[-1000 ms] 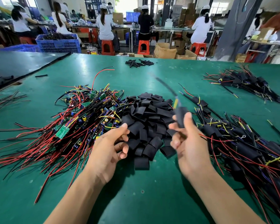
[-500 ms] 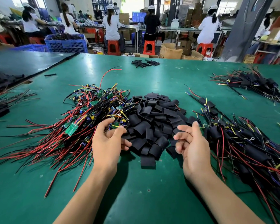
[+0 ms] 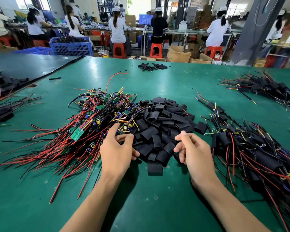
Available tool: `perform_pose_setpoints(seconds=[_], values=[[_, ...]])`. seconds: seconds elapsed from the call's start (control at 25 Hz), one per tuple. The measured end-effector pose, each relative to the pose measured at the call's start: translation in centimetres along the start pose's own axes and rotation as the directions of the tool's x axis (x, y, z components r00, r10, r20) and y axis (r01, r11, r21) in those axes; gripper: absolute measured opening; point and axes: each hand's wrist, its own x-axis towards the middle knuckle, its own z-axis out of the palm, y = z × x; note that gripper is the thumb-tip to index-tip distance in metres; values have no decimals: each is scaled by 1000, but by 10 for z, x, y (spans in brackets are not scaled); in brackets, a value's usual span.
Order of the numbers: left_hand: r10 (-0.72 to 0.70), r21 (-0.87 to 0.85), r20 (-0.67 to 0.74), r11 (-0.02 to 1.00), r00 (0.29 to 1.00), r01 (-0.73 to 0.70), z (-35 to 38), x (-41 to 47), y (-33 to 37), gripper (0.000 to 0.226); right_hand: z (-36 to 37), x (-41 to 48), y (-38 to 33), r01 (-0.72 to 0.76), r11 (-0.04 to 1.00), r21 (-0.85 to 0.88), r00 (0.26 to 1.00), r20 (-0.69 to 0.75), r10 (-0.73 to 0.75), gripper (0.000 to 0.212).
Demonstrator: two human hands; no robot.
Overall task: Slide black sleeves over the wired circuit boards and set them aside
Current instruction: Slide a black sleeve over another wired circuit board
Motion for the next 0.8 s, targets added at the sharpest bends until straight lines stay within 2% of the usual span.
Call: perform_pose_setpoints(seconds=[0.08, 0.2, 0.32, 0.44, 0.56, 0.68, 0.8], values=[[-47, -8, 30, 999, 998, 47, -2, 3, -1, 56, 0, -1, 0, 4, 1000, -6, 1000, 8, -4, 30], [-102, -130, 31, 986, 994, 106, -4, 6, 1, 45, 0, -1, 0, 6, 1000, -18, 1000, 23, -6, 29], [-100, -305, 58, 946, 993, 113, -5, 1, 10, 32, 1, -2, -1, 4, 1000, -12, 1000, 29, -4, 28], [-91, -487, 129, 862, 987, 143, -6, -5, 21, 24, 0, -3, -2, 5, 1000, 1, 999, 50, -5, 26], [-129, -644, 250, 717, 959, 265, -9, -8, 31, 30, -1, -6, -6, 54, 998, 10, 994, 99, -55, 22], [-173, -650, 449, 610, 876, 453, -11, -9, 36, 32, 0, -12, -12, 135, 991, 11, 974, 181, -134, 10], [-154, -437, 698, 681, 699, 588, -8, -15, 36, 33, 4, -15, -17, 110, 988, 105, 963, 236, -132, 26]])
